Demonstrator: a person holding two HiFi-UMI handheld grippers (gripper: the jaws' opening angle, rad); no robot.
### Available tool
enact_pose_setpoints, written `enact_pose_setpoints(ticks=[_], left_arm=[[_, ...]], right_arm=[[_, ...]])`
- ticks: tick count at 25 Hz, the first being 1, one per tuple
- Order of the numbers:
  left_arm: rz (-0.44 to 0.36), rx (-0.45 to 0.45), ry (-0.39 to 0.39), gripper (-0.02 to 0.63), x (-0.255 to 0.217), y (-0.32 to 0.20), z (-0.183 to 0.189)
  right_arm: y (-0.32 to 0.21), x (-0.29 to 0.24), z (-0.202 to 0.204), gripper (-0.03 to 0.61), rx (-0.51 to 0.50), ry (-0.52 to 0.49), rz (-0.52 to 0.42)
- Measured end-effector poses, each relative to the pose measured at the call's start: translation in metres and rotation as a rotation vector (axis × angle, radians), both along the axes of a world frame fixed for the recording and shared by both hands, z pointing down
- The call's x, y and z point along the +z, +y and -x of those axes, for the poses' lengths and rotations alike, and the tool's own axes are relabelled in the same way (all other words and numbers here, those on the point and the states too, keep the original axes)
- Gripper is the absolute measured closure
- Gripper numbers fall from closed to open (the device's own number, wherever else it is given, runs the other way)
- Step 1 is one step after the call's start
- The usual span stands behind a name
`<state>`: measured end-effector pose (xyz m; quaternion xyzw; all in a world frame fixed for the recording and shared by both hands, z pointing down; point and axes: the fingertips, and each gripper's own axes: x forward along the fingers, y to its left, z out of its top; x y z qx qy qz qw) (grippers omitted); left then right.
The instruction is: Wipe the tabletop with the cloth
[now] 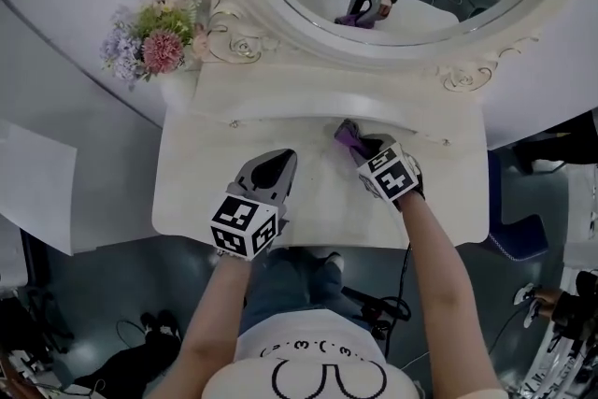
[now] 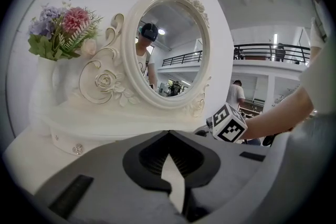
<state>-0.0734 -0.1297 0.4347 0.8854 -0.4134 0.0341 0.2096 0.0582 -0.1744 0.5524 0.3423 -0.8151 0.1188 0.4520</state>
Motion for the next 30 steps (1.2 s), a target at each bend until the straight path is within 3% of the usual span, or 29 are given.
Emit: enact_pose_setpoints(ticks=[3, 12, 17, 22, 30], left_arm=[[0.005, -0.007, -0.002, 0.615, 0.002, -0.001, 0.007], [0.014, -0.029, -0.011, 0.615, 0.008, -0.005, 0.033], [0.021, -0.035, -0.015, 0.615, 0.011, -0.002, 0.041], [0.026, -0.043, -0.02, 0.615, 0.013, 0.005, 0.046], [0.028, -0.066, -0.007, 0.615, 0.014, 0.014, 0.049]], right_arm=[[-0.02, 0.005, -0.003, 0.505, 0.08, 0.043, -0.035], [-0.038, 0.028, 0.023, 0.506, 0.092, 0.113, -0.041], [-0.037, 0.029, 0.047, 0.506, -0.041, 0.119, -0.025], [-0.016, 0.031, 0.072, 0.508, -0.254, 0.125, 0.004], [0.08, 0.031, 0.092, 0.508, -0.576, 0.132, 0.155]])
